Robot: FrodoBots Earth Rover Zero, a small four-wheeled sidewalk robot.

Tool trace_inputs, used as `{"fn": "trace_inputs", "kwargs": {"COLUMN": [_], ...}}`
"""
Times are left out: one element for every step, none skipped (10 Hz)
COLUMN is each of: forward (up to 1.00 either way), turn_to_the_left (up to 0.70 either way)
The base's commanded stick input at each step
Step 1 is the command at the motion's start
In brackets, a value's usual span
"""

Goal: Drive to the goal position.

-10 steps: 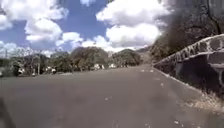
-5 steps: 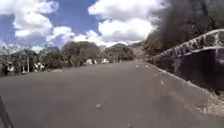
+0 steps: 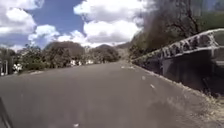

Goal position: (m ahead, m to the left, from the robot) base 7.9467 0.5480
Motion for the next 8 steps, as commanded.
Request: {"fn": "trace_inputs", "kwargs": {"forward": [0.7,0.7,0.7,0.7,0.7,0.7,0.7,0.7], "turn_to_the_left": [0.0,0.0,0.0,0.0,0.0,0.0,0.0,0.27]}}
